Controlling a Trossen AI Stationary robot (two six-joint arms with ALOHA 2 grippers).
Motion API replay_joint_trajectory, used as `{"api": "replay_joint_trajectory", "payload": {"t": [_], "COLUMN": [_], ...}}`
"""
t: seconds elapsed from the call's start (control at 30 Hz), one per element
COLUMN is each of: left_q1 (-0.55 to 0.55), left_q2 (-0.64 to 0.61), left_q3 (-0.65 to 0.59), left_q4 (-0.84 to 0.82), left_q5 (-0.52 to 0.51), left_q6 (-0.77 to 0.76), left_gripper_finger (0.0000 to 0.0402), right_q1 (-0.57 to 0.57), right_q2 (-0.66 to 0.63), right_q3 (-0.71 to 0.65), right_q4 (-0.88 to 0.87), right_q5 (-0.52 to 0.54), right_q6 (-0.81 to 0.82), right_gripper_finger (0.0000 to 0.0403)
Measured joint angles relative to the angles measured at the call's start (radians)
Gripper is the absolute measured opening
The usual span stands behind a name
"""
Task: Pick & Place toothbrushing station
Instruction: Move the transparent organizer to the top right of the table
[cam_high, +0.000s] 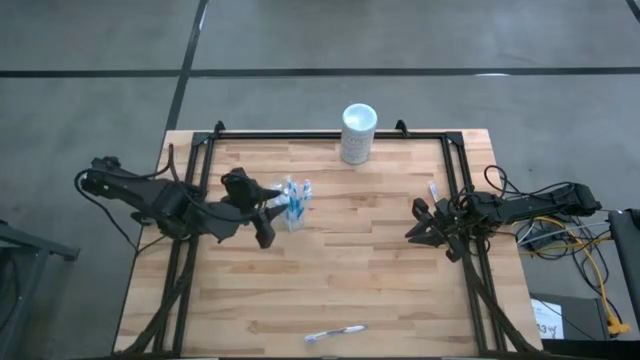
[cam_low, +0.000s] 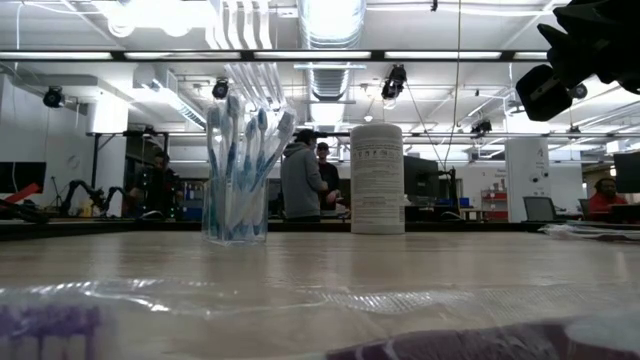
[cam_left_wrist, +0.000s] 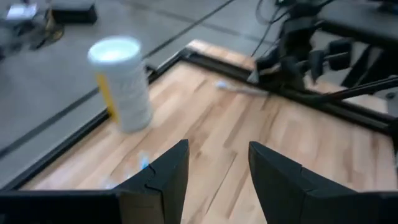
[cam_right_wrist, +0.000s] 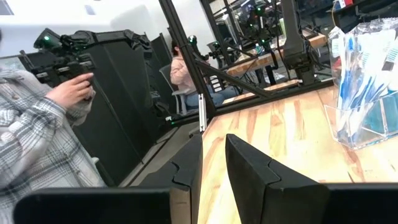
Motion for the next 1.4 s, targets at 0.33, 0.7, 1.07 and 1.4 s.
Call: {"api": "replay_joint_trajectory", "payload": {"t": [0.33,0.7,1.07,1.4], "left_q1": [0.003,0.065,0.275,0.512], "left_q2": [-0.037,-0.091,-0.093,-0.089], "left_q3": [0.000,-0.001,-0.002,-0.040], "left_q4": [-0.237,-0.335,-0.347,-0.317], "left_q5": [-0.166,-0.088,0.132,0.341], "left_q6": [-0.291,-0.430,-0.385,-0.386], "left_gripper_finger": [0.0170,0.0170,0.0170,0.0170], "right_q1": [0.000,0.000,0.000,0.000], "right_q2": [0.000,0.000,0.000,0.000], "right_q3": [0.000,0.000,0.000,0.000], "right_q4": [0.000,0.000,0.000,0.000], "right_q5": [0.000,0.000,0.000,0.000], "right_q6": [0.000,0.000,0.000,0.000], "right_gripper_finger": [0.0068,0.0068,0.0068,0.0068]}}
